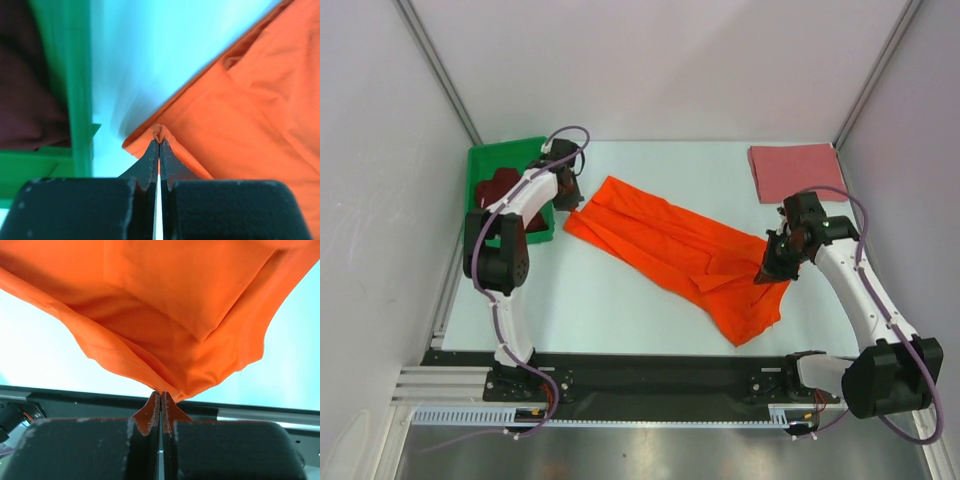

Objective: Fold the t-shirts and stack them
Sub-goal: Fold the tshirt

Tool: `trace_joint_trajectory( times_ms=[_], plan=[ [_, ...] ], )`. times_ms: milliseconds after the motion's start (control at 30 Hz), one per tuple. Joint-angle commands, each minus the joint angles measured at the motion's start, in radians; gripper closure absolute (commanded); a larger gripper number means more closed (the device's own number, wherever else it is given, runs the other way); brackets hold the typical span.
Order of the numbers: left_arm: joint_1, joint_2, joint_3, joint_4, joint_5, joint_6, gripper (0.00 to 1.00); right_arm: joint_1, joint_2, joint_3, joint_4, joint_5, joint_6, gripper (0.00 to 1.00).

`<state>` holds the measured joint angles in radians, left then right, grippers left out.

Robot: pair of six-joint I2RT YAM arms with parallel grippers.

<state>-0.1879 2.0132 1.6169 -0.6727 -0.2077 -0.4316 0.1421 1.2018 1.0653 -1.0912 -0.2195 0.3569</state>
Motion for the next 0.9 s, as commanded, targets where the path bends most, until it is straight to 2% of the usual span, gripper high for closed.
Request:
trace_joint_trajectory(
  times_ms=[0, 367, 567, 867],
  plan=[
    [-0.013, 0.028, 0.092, -0.027, -0.001, 0.027, 1.0, -0.067, 0.021, 0.065, 0.005, -0.027, -0.07, 1.0],
    [-0.024, 0.113, 0.193, -0.05, 0.019, 0.047, 1.0, -0.134, 0.123, 0.107, 0.033, -0.044, -0.121, 1.0],
    [-0.035, 0.137, 0.221, -0.019, 0.063, 0.054, 0.95, -0.168, 0.142, 0.104, 0.059, -0.043, -0.131, 1.0],
    [-0.05, 0.194, 0.271, -0.028, 0.09, 0.036, 0.94, -0.202, 0.203, 0.14, 0.082, -0.047, -0.147, 1.0]
  ],
)
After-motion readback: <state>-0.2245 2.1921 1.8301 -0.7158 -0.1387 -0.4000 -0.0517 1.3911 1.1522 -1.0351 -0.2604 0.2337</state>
